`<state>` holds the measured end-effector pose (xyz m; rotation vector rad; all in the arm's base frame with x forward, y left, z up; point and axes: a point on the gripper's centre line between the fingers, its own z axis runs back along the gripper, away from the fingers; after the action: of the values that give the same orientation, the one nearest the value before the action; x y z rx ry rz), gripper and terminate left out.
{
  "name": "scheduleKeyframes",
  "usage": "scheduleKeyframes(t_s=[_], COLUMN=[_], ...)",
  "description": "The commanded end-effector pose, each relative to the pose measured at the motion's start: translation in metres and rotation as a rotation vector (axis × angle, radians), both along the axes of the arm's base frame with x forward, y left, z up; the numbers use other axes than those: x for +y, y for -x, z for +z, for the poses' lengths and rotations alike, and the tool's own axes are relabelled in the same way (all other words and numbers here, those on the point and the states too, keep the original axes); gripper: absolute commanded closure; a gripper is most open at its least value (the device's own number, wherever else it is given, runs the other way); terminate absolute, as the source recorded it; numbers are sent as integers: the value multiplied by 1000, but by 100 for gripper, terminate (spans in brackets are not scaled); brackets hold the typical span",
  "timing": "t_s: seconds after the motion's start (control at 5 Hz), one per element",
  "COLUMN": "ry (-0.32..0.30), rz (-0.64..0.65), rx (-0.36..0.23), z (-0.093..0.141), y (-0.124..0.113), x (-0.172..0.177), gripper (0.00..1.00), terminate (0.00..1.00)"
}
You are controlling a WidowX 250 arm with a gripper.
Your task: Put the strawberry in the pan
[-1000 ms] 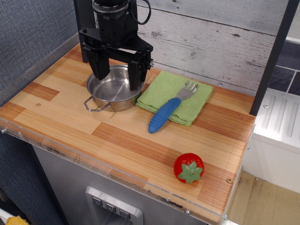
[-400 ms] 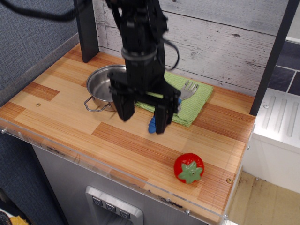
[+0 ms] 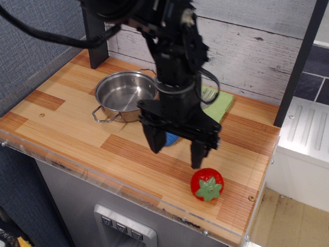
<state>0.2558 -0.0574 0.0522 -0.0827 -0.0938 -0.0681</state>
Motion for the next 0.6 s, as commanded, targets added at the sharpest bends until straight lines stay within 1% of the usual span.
scheduleKeyframes(t_s=[0.0, 0.2, 0.4], ry=[18, 9, -10], rz=[-62, -80, -85], rx=[-56, -50, -23], z=[5, -2, -15], y=[2, 7, 11], x=[-26, -31, -33], gripper=[0, 0, 0], terminate=[0, 0, 0])
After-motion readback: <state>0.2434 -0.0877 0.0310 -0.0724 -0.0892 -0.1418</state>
